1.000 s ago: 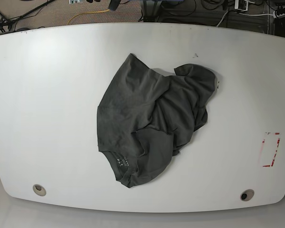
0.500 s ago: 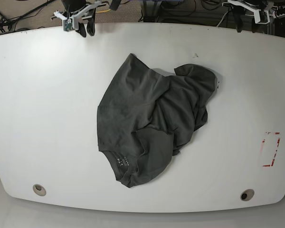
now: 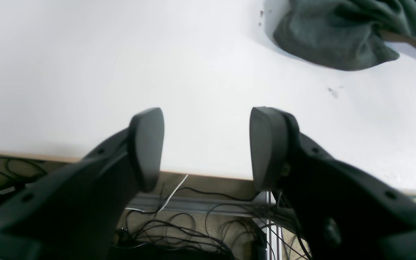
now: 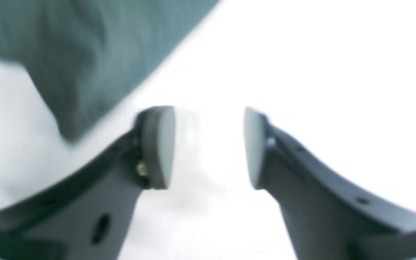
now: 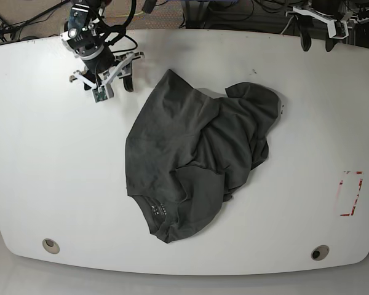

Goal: Fold the T-shirt properly
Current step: 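Lower the right gripper onto the grey shirt's edge and pinch it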

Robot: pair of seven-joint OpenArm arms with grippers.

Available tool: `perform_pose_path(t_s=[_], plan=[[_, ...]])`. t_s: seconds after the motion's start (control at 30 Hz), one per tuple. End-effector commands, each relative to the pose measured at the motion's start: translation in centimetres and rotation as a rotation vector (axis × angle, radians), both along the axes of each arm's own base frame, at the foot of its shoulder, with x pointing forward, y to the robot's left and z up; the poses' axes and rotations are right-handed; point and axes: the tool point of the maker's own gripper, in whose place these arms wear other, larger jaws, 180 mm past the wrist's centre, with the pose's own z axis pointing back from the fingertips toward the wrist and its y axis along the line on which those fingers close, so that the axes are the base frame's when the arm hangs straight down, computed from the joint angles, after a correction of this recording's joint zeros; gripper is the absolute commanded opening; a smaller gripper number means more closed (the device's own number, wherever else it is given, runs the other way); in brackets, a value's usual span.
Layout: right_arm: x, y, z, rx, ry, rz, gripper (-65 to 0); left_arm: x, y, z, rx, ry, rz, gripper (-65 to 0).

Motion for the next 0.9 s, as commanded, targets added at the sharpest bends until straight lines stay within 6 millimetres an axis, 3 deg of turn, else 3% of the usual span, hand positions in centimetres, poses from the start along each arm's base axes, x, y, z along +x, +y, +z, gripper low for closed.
perform_pose_path(t_s=[0.0, 0.13, 0.47, 0.7, 0.87], plan=[[1.7, 0.3, 1.4, -0.005, -0.044, 0.035, -32.7, 0.9, -0.8, 0.3, -0.014, -0.019, -0.021, -27.9], [4.1, 0.3, 2.5, -0.050, -0.037, 0.077, -32.3, 2.3, -1.1, -0.2, -0.026, 0.002, -0.023, -22.2], [10.0, 0.3, 4.2, -0.050, -0.023, 0.063, -32.3, 5.0, -1.7, -0.7, -0.045, 0.015, -0.034, -21.9], [13.4, -0.2, 1.5, 0.069, 0.057, 0.012, -32.5, 5.5, -5.4, -1.1, -0.117, 0.033, -0.196, -22.2], [14.7, -0.5, -0.1, 0.191, 0.101, -0.031, -32.7, 5.4, -6.7, -0.7, -0.142, 0.023, -0.264, -25.8]])
